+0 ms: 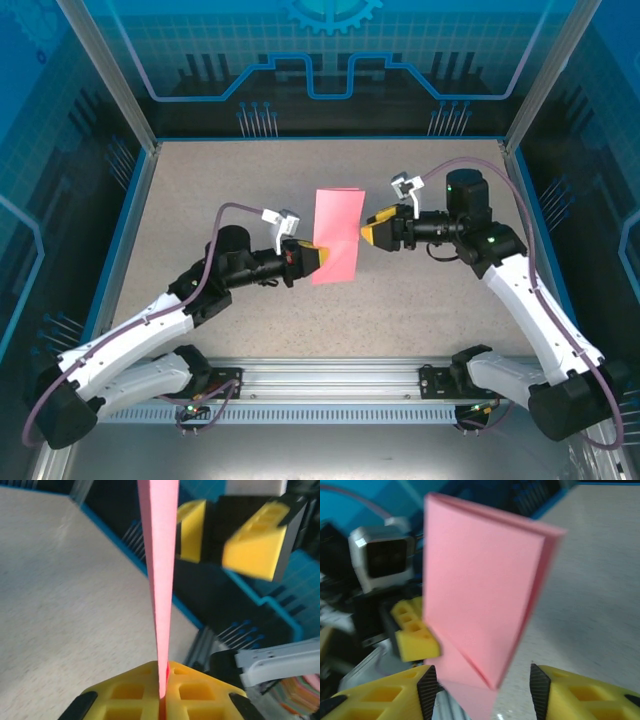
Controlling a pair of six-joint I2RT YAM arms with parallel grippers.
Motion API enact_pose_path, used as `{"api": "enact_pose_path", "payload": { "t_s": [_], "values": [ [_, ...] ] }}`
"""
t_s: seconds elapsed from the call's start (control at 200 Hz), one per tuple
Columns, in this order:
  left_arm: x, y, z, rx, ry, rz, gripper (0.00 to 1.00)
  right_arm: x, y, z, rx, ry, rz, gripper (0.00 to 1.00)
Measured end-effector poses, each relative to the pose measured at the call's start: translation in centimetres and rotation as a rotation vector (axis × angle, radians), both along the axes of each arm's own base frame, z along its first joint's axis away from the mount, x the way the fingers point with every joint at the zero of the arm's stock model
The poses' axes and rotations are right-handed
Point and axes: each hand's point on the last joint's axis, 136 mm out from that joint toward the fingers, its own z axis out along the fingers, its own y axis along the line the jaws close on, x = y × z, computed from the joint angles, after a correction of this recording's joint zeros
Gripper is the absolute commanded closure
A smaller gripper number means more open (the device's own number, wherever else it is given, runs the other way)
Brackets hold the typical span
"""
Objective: Fold a paper plane with a square sheet of paper (fold left side to right side)
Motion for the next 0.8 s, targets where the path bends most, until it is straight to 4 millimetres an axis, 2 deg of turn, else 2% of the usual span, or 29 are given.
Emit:
{"api": "enact_pose_path", "payload": {
  "t_s": [0.125,0.255,0.335,0.51,0.665,0.795],
  "values": [
    [0.5,-0.4,-1.8,0.175,0.007,0.075,0.97,2.4,-4.0,-2.5,-0.131,0.027,-0.206,0.30],
    [1.6,-0.6,-3.9,0.388,0.019,0.168,1.00,3.5,-7.7,-3.9,-0.195,0.047,-0.360,0.15],
    [2.6,-0.2,-6.7,0.587,0.048,0.252,1.00,3.8,-9.7,-4.8,-0.216,0.063,-0.438,0.06],
    [4.0,0.9,-11.3,0.933,0.100,0.424,0.99,4.0,-12.5,-6.7,-0.249,0.113,-0.543,0.03],
    [5.4,2.5,-13.6,1.190,0.144,0.592,1.00,3.9,-14.4,-7.7,-0.260,0.142,-0.619,0.01],
    [5.7,3.2,-15.6,1.337,0.171,0.649,1.00,3.7,-15.0,-7.7,-0.260,0.141,-0.649,0.01]
  ]
}}
